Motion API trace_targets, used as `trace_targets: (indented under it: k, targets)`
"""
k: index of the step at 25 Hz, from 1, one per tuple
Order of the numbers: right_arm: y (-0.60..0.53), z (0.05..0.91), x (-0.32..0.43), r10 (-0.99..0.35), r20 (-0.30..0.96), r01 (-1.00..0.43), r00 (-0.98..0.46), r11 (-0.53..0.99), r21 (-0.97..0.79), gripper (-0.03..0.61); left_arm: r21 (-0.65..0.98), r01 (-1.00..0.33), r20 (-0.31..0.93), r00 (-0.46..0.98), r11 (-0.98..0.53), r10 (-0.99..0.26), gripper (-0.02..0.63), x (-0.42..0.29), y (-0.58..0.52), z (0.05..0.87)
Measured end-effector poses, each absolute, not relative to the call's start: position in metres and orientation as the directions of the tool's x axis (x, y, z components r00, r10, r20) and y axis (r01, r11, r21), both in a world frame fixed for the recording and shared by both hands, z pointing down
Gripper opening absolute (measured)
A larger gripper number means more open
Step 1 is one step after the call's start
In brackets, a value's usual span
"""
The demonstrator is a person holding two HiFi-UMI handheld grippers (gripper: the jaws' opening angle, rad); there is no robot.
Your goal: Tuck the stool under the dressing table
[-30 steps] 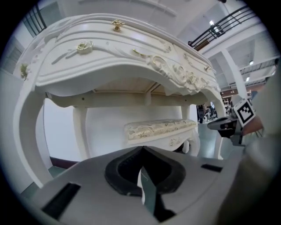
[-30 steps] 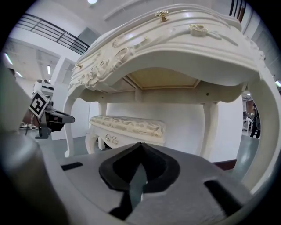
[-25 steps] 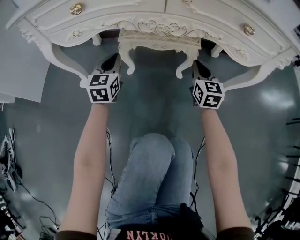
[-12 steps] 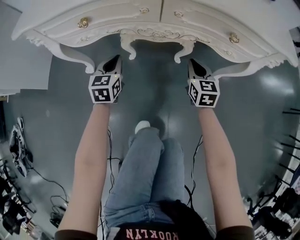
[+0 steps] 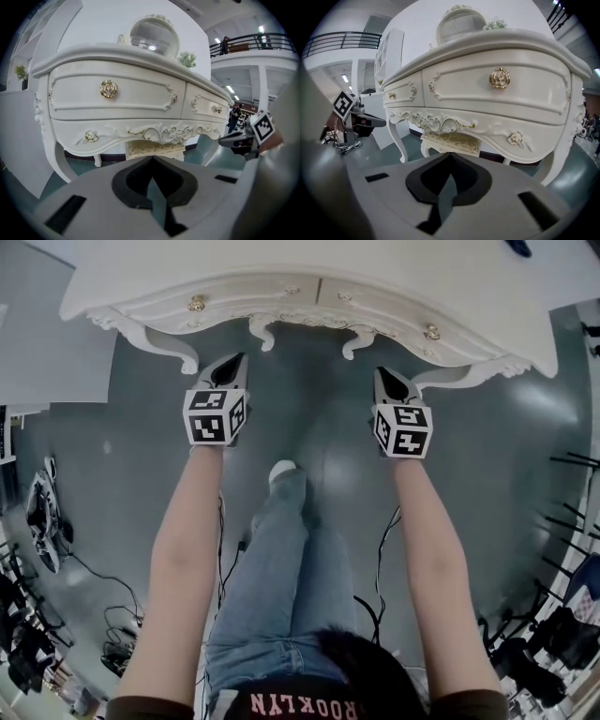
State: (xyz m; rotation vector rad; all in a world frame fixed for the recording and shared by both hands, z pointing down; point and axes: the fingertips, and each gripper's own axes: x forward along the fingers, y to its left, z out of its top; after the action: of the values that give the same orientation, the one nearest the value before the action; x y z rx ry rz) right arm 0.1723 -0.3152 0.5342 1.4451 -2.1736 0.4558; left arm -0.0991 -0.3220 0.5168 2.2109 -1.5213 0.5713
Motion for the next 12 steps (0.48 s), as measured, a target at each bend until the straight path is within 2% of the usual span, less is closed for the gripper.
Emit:
trace_targets:
  k: [12]
  targets:
    - [-0.281, 0.424, 0.172, -0.745, 0.588, -0.926, -0.315, 0.377, -0.018, -0.002, 0.108, -0.939, 0.539, 0.331, -0.326, -0.775, 0.005, -0.096, -0.293, 0.4]
